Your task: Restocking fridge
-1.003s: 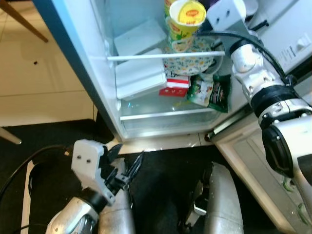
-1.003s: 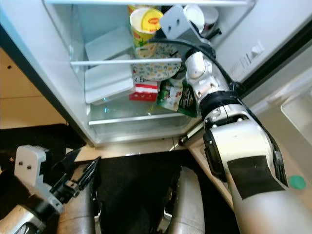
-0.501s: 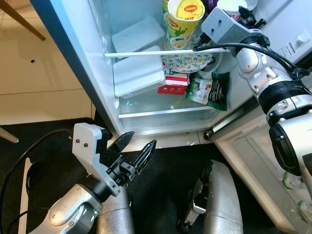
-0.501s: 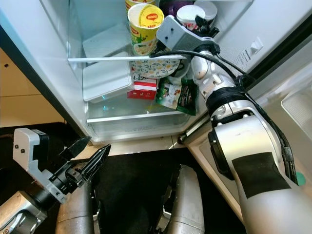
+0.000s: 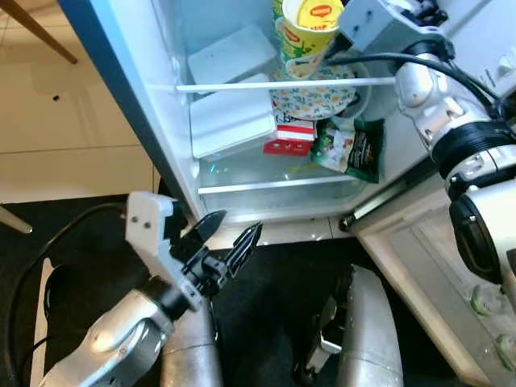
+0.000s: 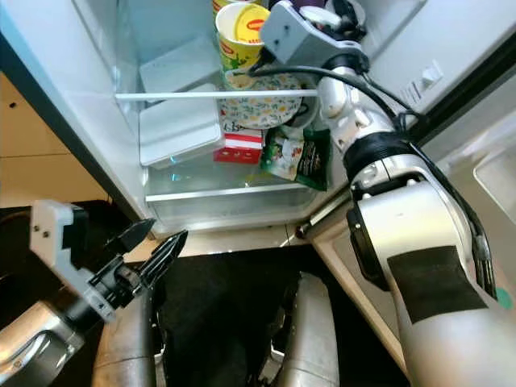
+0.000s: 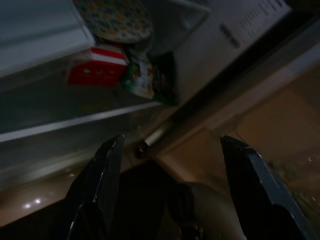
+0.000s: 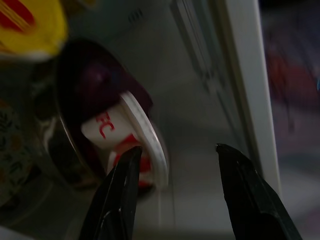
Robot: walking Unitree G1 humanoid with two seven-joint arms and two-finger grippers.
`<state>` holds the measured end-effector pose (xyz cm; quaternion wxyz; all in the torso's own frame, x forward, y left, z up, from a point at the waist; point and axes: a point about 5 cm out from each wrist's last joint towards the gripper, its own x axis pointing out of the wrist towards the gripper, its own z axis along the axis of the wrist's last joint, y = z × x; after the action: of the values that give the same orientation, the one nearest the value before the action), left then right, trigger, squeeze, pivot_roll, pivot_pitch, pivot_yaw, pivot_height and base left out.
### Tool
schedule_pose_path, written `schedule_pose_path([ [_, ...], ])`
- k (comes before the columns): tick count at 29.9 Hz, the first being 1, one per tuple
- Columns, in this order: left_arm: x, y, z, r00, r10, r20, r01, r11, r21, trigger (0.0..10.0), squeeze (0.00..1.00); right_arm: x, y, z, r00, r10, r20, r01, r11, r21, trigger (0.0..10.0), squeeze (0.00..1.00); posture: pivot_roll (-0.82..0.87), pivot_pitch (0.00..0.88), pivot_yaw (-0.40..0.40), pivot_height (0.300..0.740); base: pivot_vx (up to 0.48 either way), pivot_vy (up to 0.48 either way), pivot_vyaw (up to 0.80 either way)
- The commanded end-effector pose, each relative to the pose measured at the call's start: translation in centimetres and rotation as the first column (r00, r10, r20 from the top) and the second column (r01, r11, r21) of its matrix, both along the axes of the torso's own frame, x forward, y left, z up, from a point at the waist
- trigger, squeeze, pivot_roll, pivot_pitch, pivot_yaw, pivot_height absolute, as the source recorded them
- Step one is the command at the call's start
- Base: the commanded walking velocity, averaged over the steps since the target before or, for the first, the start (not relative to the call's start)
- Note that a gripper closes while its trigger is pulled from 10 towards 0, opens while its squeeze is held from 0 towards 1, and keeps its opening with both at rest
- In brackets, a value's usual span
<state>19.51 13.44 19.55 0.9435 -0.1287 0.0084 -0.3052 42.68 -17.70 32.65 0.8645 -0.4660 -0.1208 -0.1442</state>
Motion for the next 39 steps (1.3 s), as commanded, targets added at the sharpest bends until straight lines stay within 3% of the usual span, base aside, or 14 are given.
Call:
schedule_pose_path([
  [1, 0.3, -0.3, -0.9, 0.999, -0.025, -0.039, 0.025, 1.000, 0.000, 10.0, 0.00, -0.1, -1.6, -1.8, 0.998, -0.016, -0.055, 0.020, 0.998, 0.066, 10.0, 0.00, 0.31, 0.288, -0.116, 0.515, 0.000, 0.000, 0.00],
  [5, 1.7, -0.5, -1.1, 0.998, -0.048, -0.034, 0.048, 0.999, 0.003, 10.0, 0.00, -0.3, -3.1, -5.0, 0.990, -0.022, -0.140, 0.044, 0.987, 0.156, 10.0, 0.00, 0.24, 0.225, -0.099, 0.515, 0.000, 0.000, 0.00],
  [8, 1.7, -0.5, -1.1, 0.998, -0.048, -0.034, 0.048, 0.999, 0.003, 10.0, 0.00, -0.3, -3.1, -5.0, 0.990, -0.022, -0.140, 0.044, 0.987, 0.156, 10.0, 0.00, 0.24, 0.225, -0.099, 0.515, 0.000, 0.000, 0.00],
  [12, 3.3, -1.0, -1.4, 0.998, -0.062, -0.023, 0.062, 0.998, -0.005, 10.0, 0.00, -0.8, -4.4, -7.4, 0.982, 0.014, -0.188, 0.044, 0.954, 0.297, 10.0, 0.00, 0.18, 0.180, -0.116, 0.515, 0.000, 0.000, 0.00],
  [21, 5.0, -2.3, -2.0, 0.996, -0.087, -0.013, 0.086, 0.996, -0.034, 10.0, 0.00, -1.1, -4.2, -7.6, 0.979, 0.177, -0.101, -0.117, 0.892, 0.436, 10.0, 0.00, 0.13, 0.119, -0.103, 0.515, 0.000, 0.000, 0.00],
  [25, 5.9, -1.4, -2.9, 0.998, -0.057, -0.022, 0.057, 0.998, 0.007, 10.0, 0.00, -2.5, 0.5, -13.9, 0.852, 0.496, -0.167, -0.323, 0.750, 0.576, 10.0, 0.00, 0.10, 0.101, -0.113, 0.515, 0.000, 0.000, 0.00],
  [26, 5.9, -1.4, -2.9, 0.998, -0.057, -0.022, 0.057, 0.998, 0.007, 10.0, 0.00, -2.5, 0.5, -13.9, 0.852, 0.496, -0.167, -0.323, 0.750, 0.576, 10.0, 0.00, 0.10, 0.101, -0.113, 0.515, 0.000, 0.000, 0.00],
  [28, 6.2, -1.2, -3.4, 0.999, -0.043, -0.018, 0.044, 0.998, 0.043, 10.0, 0.00, -3.4, 1.5, -16.6, 0.808, 0.562, -0.177, -0.301, 0.652, 0.697, 10.0, 0.00, 0.09, 0.093, -0.135, 0.515, 0.000, 0.000, 0.00],
  [29, 6.2, -1.2, -3.4, 0.999, -0.043, -0.018, 0.044, 0.998, 0.043, 10.0, 0.00, -3.4, 1.5, -16.6, 0.808, 0.562, -0.177, -0.301, 0.652, 0.697, 10.0, 0.00, 0.09, 0.093, -0.135, 0.515, 0.000, 0.000, 0.00],
  [31, 6.6, -0.6, -4.3, 1.000, 0.015, -0.024, -0.013, 0.997, 0.080, 10.0, 0.00, -5.9, 3.5, -22.3, 0.736, 0.632, -0.241, -0.201, 0.544, 0.815, 10.0, 0.00, 0.08, 0.091, -0.141, 0.515, 0.000, 0.000, 0.00],
  [33, 6.6, -0.6, -4.3, 1.000, 0.015, -0.024, -0.013, 0.997, 0.080, 10.0, 0.00, -5.9, 3.5, -22.3, 0.736, 0.632, -0.241, -0.201, 0.544, 0.815, 10.0, 0.00, 0.08, 0.091, -0.141, 0.515, 0.000, 0.000, 0.00],
  [34, 6.7, -0.4, -4.8, 0.998, 0.049, -0.026, -0.046, 0.994, 0.096, 10.0, 0.00, -7.4, 4.7, -24.8, 0.696, 0.667, -0.265, -0.147, 0.494, 0.857, 10.0, 0.00, 0.08, 0.088, -0.144, 0.515, 0.000, 0.000, 0.00],
  [36, 6.8, -0.2, -5.4, 0.996, 0.085, -0.026, -0.081, 0.989, 0.126, 10.0, 0.00, -8.9, 5.9, -26.9, 0.665, 0.693, -0.278, -0.109, 0.459, 0.882, 10.0, 0.00, 0.07, 0.085, -0.140, 0.515, 0.000, 0.000, 0.00],
  [39, 6.8, -0.1, -5.8, 0.994, 0.105, -0.022, -0.101, 0.984, 0.150, 10.0, 0.00, -10.0, 6.6, -27.9, 0.654, 0.706, -0.273, -0.092, 0.432, 0.897, 10.0, 0.00, 0.07, 0.084, -0.135, 0.515, 0.000, 0.000, 0.00],
])
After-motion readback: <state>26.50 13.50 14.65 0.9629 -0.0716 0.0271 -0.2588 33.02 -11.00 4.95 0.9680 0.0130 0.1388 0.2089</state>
